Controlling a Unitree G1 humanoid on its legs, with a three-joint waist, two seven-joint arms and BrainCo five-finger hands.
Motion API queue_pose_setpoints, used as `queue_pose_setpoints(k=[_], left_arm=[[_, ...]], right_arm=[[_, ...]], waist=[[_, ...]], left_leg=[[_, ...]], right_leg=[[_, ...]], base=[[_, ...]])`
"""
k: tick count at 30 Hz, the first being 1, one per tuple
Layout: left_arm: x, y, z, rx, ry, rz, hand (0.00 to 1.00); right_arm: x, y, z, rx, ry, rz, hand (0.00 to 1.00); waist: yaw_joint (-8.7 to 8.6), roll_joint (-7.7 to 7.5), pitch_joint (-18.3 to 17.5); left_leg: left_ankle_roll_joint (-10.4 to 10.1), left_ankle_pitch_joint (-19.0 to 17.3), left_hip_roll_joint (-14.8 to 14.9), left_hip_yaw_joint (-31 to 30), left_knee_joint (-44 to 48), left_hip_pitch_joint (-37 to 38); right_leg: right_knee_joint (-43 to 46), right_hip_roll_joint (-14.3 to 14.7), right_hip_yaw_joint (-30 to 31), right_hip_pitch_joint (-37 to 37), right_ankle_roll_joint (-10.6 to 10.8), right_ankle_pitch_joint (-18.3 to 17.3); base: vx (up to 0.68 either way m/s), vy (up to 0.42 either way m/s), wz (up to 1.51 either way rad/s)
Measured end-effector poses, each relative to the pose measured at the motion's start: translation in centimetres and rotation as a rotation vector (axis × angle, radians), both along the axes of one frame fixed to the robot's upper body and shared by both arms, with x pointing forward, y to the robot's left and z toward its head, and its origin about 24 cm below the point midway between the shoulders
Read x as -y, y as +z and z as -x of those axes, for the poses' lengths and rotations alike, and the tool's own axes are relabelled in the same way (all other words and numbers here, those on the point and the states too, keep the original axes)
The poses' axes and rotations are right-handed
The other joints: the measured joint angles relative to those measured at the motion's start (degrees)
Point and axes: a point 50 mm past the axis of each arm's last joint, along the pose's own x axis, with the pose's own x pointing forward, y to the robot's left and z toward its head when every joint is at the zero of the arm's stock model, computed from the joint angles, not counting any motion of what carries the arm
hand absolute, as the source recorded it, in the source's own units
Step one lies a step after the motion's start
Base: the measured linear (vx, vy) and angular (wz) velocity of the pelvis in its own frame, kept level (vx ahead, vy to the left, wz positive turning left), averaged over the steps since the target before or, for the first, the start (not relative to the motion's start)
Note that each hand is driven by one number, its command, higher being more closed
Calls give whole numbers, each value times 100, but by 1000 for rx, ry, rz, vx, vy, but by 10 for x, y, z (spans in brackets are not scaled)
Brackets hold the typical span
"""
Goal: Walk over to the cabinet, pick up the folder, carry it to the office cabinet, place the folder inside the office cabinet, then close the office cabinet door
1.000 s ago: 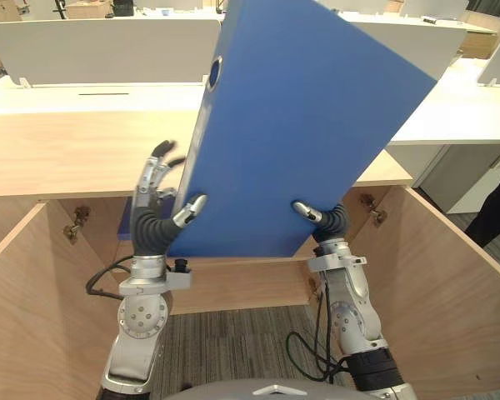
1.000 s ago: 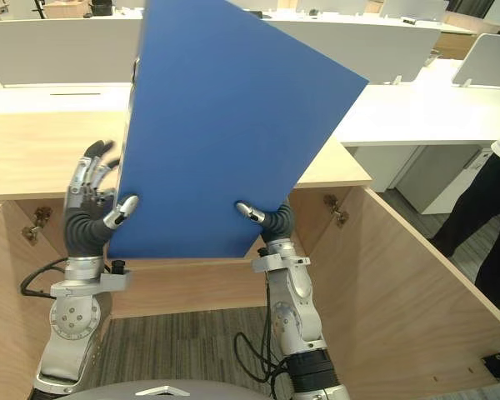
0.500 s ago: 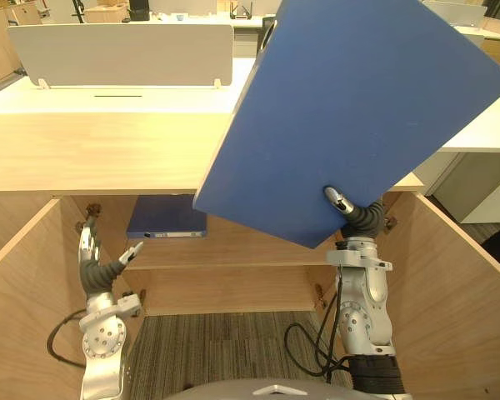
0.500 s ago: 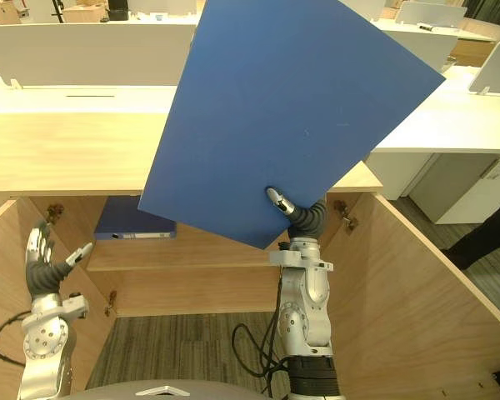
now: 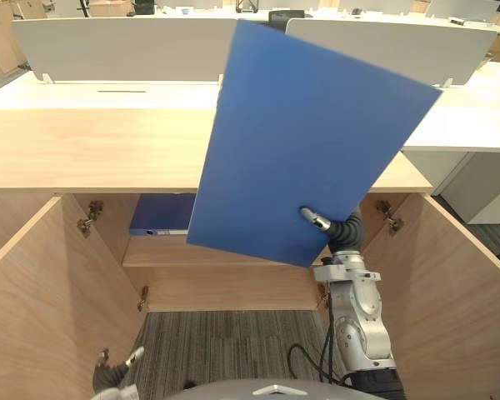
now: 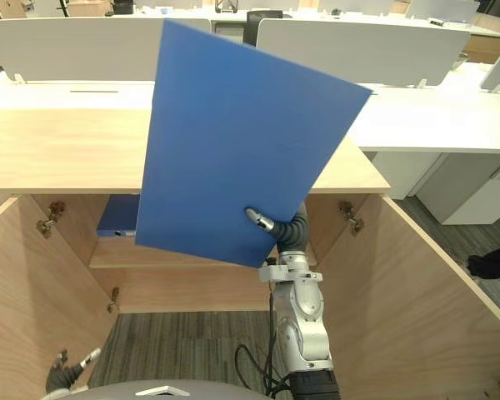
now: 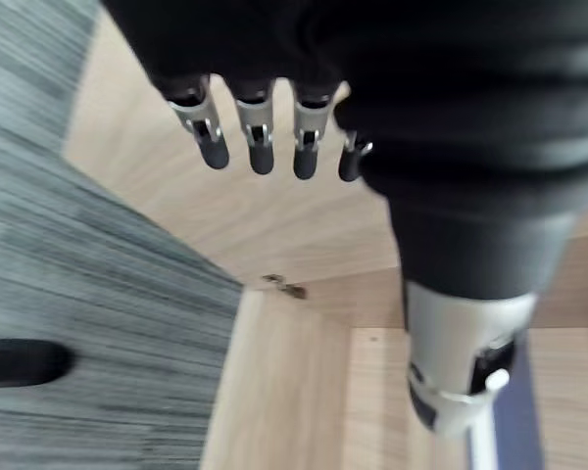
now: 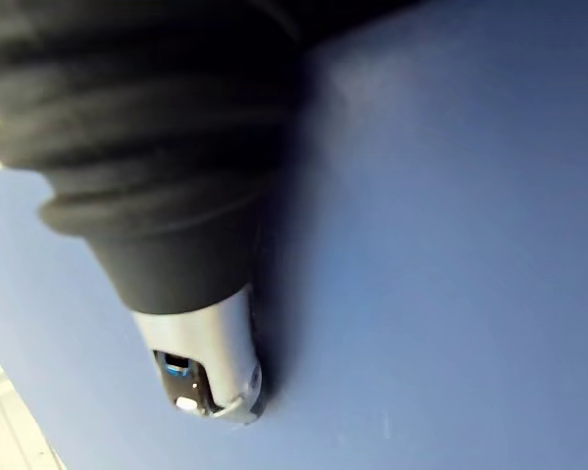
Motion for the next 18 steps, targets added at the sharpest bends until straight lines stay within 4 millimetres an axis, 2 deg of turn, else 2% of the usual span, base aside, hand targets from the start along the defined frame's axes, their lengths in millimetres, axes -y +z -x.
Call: queue_pose_setpoints(k=[3,9,11,12,13,15,17,18], left_arm=[[-1,-5,9,-54,0,13,0],[0,-10,15,-116,-58,29,0],[3,-11,5,-99,-88,38,0],[4,-10,2,-93,-98,39,0],[6,-10,-4,-84,-121,39,0],[7,-8,-20,-56,-164,29,0],[7,-1,-52,12,-223,8,0],[8,0,-59,27,-238,4,0]], right_arm=[[-3,-16,-2,-76,24,30,100],[-27,-16,-1,-61,143,185,100],[-40,-13,-4,-31,218,303,100],[-44,-12,-7,-19,239,339,100],[-53,-8,-11,12,281,417,100],[-64,2,-17,81,327,512,100],[-76,16,-31,170,368,659,100],[-77,17,-34,184,375,705,100]], waist=[[68,-18,32],[115,37,122],[133,52,238],[132,12,274],[169,86,427],[143,17,593],[150,81,1124],[151,123,1222]], left_leg=[[18,-28,2,-21,1,-58],[7,-96,1,10,2,-114],[-7,-101,8,42,5,-165],[-9,-99,16,74,19,-167],[-12,-102,33,182,42,-204],[33,-113,48,189,238,-509],[93,-505,203,156,1280,-1291],[101,-599,248,137,1532,-1474]], right_leg=[[-27,5,-9,-27,-13,-7],[-56,10,26,-96,-34,-49],[-16,22,80,-182,-39,-68],[35,27,120,-222,-40,-65],[168,44,197,-385,-37,-67],[402,50,240,-723,-47,-90],[851,75,290,-1217,-71,-161],[977,91,291,-1351,-68,-191]], base=[[17,0,5],[45,-1,-4],[50,-6,-10],[41,1,-29],[22,0,-29],[-14,-6,-15],[-59,-28,-4],[-88,-26,-2]])
